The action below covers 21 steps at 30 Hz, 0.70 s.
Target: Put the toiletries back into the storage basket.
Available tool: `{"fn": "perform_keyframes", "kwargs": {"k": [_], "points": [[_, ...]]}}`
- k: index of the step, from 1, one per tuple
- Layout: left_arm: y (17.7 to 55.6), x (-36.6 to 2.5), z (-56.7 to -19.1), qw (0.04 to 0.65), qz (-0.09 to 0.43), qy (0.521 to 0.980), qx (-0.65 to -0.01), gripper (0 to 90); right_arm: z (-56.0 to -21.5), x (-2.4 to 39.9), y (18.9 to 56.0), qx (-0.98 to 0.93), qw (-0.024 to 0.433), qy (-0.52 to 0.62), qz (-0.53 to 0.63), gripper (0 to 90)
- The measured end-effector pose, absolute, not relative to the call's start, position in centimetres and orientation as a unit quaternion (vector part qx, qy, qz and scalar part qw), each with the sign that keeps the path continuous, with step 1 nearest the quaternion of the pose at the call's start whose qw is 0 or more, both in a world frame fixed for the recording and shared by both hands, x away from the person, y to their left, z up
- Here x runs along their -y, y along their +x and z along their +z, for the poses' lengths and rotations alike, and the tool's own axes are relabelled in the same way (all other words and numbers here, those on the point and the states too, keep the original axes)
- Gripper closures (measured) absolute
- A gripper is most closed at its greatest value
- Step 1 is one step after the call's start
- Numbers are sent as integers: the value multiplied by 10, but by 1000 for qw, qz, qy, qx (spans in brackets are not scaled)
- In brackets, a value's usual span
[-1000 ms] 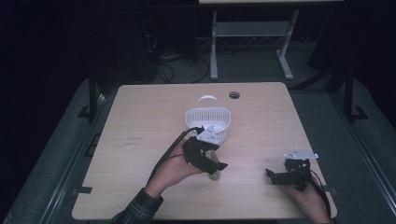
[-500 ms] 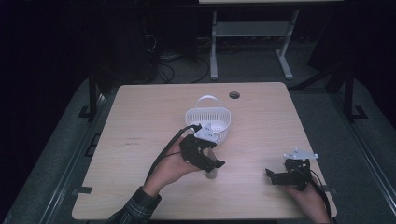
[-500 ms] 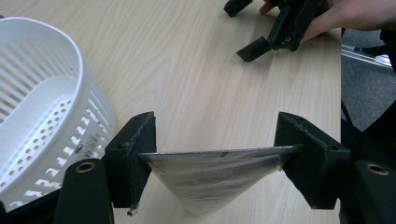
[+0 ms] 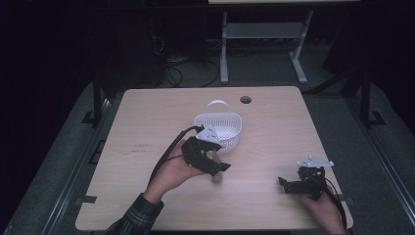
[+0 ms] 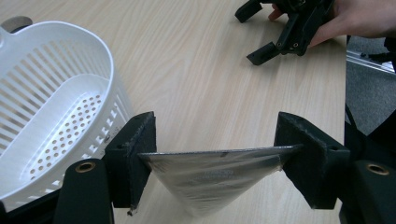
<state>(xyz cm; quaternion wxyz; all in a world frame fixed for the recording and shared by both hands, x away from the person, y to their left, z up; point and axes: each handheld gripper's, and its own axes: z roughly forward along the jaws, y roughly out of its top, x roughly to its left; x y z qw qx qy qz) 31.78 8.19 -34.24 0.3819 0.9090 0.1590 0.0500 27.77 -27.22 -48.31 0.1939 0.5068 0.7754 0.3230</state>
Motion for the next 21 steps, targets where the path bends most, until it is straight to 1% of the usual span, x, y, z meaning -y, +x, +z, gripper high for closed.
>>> {"fn": "perform_keyframes", "kwargs": {"k": [21], "points": [[325,-104,-330,386,65,902,-184,295,-483,272,278,-776,194,506,323,0]]}}
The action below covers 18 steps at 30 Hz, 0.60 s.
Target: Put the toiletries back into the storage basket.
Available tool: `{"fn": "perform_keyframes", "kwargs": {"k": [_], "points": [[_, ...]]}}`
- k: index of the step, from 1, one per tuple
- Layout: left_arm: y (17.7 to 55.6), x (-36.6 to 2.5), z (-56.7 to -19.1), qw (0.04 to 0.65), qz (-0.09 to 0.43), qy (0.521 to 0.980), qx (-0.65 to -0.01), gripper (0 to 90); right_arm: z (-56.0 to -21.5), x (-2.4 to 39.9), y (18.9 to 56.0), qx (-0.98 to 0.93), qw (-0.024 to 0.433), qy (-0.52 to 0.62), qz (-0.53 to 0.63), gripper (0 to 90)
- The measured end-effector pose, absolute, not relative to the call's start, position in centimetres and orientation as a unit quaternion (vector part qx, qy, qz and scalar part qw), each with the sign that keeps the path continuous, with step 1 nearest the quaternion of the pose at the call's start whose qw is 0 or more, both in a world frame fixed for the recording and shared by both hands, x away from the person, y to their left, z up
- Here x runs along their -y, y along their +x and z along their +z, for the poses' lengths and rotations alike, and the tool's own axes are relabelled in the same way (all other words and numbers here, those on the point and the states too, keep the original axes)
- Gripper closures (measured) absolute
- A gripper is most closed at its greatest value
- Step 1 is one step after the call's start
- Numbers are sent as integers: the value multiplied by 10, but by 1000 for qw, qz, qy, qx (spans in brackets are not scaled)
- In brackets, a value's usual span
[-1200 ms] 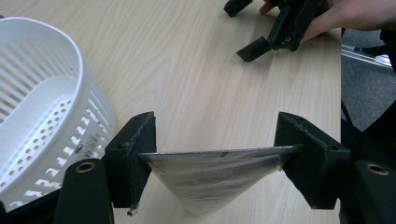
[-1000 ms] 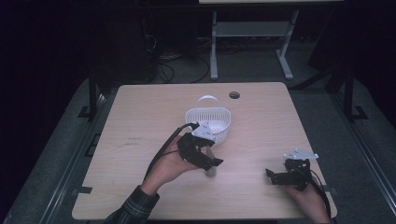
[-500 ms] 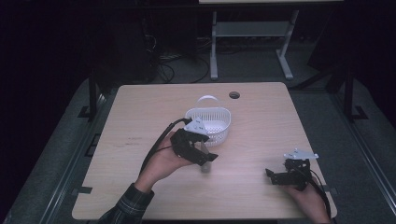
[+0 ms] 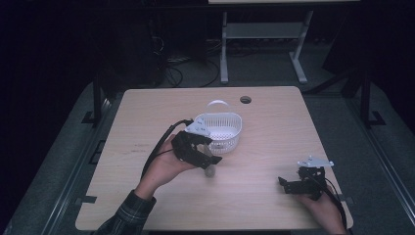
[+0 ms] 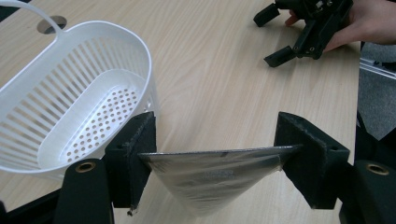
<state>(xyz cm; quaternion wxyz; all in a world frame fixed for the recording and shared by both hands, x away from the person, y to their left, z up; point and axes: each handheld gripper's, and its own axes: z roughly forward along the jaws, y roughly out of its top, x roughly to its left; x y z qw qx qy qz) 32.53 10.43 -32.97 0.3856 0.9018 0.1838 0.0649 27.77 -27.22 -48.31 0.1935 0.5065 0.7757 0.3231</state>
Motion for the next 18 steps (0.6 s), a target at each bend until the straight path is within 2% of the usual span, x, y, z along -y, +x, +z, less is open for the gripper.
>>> {"fn": "perform_keyframes", "kwargs": {"k": [18], "points": [[335,-128,-317,395,79,891,-209,295,-483,272,278,-776,194,506,323,0]]}}
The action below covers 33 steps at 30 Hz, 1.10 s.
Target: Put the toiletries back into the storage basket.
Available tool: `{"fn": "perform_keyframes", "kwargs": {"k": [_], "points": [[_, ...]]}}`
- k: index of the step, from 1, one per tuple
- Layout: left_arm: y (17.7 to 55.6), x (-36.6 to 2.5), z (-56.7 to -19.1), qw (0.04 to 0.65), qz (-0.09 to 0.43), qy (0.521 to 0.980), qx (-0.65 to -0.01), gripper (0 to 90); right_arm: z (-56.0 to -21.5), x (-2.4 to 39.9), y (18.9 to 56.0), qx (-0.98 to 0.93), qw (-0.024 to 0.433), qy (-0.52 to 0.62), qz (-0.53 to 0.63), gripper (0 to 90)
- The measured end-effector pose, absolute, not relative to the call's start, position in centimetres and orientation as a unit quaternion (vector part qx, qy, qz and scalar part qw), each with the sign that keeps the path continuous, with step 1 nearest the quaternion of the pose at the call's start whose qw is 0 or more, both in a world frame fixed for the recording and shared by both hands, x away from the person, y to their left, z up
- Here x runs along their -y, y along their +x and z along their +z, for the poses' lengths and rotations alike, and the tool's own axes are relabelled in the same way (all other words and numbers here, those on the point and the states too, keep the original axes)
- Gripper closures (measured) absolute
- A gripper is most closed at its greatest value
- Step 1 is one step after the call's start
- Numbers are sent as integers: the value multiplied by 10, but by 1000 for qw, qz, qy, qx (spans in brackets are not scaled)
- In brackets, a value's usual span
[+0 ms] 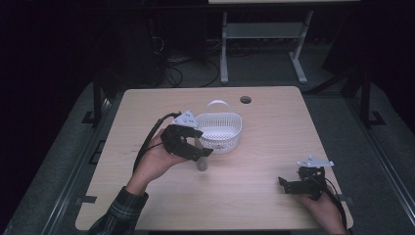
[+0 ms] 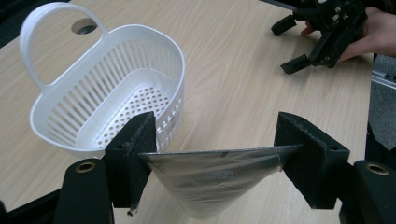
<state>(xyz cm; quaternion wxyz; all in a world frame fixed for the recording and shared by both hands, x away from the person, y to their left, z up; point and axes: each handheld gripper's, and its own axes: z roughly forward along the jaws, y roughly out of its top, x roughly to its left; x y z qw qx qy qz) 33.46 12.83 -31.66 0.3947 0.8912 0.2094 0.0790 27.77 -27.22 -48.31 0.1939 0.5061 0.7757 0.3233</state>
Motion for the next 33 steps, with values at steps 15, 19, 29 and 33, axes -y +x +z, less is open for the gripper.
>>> {"fn": "perform_keyframes", "kwargs": {"k": [15,19,29,33], "points": [[349,-148,-309,404,90,879,-237,296,-483,272,278,-776,193,507,323,0],[352,-151,-305,403,95,878,-240,295,-483,272,278,-776,193,506,323,0],[359,-157,-296,410,100,872,-247,296,-483,272,278,-776,193,507,323,0],[362,-157,-294,412,100,870,-251,295,-483,272,278,-776,193,507,323,0]]}}
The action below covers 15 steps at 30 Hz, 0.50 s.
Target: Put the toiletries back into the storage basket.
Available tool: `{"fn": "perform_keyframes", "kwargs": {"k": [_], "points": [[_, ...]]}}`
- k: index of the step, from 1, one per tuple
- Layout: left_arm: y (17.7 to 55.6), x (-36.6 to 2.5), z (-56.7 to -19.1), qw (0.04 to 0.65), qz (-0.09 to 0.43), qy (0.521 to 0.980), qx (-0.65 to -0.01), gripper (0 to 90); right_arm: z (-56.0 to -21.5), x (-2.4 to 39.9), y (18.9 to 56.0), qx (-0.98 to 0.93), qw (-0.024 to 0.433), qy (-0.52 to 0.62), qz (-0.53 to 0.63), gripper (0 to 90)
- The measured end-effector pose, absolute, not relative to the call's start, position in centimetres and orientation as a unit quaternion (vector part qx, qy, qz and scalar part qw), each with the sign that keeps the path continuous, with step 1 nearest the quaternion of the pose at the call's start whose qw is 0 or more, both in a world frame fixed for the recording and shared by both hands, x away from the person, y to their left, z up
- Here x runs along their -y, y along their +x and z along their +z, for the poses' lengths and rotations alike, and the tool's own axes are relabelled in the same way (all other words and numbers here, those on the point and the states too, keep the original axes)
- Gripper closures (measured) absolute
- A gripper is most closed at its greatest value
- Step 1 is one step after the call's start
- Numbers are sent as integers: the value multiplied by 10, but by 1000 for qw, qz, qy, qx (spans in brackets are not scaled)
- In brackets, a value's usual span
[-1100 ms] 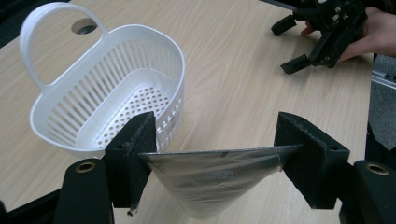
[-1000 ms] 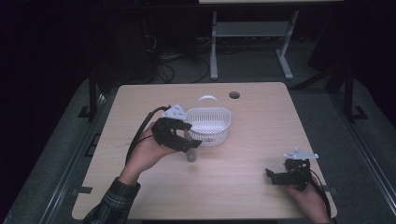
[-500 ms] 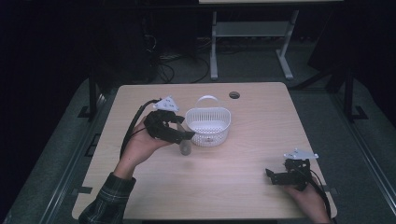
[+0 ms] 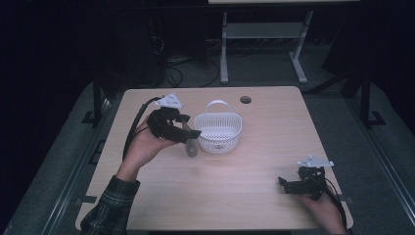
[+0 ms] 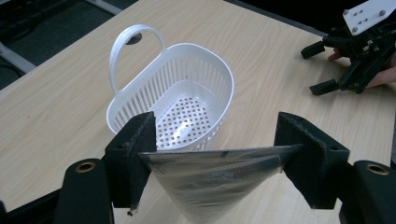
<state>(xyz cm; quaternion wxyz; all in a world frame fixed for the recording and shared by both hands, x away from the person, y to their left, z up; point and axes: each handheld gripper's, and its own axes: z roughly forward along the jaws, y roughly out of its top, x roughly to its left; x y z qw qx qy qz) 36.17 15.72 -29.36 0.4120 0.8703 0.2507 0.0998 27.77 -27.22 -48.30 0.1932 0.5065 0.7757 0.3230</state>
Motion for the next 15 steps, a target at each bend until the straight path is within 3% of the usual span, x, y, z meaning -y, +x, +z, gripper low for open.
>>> {"fn": "perform_keyframes", "kwargs": {"k": [15], "points": [[372,-157,-282,418,109,865,-254,296,-483,272,278,-776,193,507,323,0]]}}
